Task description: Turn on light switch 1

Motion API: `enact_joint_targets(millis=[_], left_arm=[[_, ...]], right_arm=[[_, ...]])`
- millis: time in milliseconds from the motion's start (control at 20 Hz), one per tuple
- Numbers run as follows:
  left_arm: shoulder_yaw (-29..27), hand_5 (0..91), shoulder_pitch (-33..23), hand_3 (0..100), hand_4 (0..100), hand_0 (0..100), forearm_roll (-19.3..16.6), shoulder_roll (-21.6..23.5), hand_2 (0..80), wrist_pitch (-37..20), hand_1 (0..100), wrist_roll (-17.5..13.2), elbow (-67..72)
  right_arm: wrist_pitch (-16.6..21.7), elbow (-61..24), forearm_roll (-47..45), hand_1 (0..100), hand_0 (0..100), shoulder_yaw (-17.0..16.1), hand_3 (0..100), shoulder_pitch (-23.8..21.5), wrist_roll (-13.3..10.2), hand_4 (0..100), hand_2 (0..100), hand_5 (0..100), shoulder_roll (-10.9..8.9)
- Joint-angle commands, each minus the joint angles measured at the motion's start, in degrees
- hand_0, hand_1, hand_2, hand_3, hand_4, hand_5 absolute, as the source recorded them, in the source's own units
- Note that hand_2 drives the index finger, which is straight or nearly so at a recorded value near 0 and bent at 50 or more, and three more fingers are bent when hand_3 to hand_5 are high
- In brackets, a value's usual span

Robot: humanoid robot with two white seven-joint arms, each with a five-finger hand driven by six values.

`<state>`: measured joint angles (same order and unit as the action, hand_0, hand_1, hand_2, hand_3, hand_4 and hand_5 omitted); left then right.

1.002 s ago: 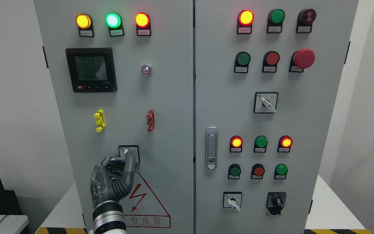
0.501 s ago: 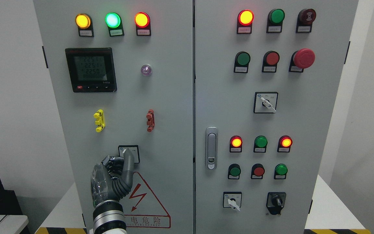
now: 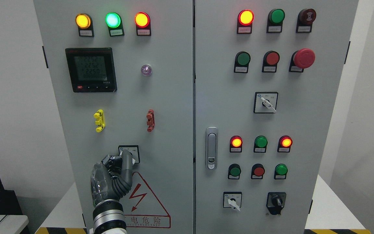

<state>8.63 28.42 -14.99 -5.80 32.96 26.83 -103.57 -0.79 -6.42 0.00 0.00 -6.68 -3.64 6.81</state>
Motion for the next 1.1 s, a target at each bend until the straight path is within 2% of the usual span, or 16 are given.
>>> enact_joint_targets(millis=[0, 301, 451, 752, 852, 952, 1053], left_arm=[[0.07, 68.1, 0.05, 74, 76, 56, 0.14, 0.00, 60.9, 0.17, 29, -0.02, 0.04], [0.07, 68.5, -0.04, 74, 76, 60, 0.14, 0.00, 61.6, 0.17, 25, -0.11, 0.04], [0.07, 68.5, -0.12, 74, 76, 58, 0.14, 0.00, 61.7, 0.17, 24, -0.02, -0.05], [0.07, 68.5, -0.12, 74, 76, 46, 0.14, 0.00, 62.2, 0.17, 24, -0.11, -0.05], [0.07, 68.5, -0.12, 74, 76, 39, 0.14, -0.09, 62.3, 0.08, 25, -0.20, -0.14], [0.07, 68.5, -0.12, 75, 76, 28, 0.14, -0.09, 62.3, 0.17, 27, -0.20, -0.14], [0.07, 68.5, -0.12, 75, 76, 22, 0.14, -0.09, 62.3, 0.17, 28, -0.20, -0.23]], right_arm=[[0.00, 0.00, -1.41, 39, 12, 0.97, 0, 0.00, -0.05, 0, 0, 0, 0.05], [0.00, 0.00, -1.41, 39, 12, 0.97, 0, 0.00, -0.05, 0, 0, 0, -0.04], [0.00, 0.00, -1.41, 39, 12, 0.97, 0, 0.00, -0.05, 0, 0, 0, -0.04], [0.00, 0.00, -1.41, 39, 12, 0.97, 0, 0.00, -0.05, 0, 0, 0, -0.04], [0.00, 0.00, -1.41, 39, 12, 0.97, 0, 0.00, -0.05, 0, 0, 0, 0.05], [0.00, 0.00, -1.41, 39, 12, 0.97, 0, 0.00, -0.05, 0, 0, 0, 0.05], [0.00, 0.00, -1.41, 39, 12, 0.97, 0, 0.00, -0.05, 0, 0, 0, -0.04]])
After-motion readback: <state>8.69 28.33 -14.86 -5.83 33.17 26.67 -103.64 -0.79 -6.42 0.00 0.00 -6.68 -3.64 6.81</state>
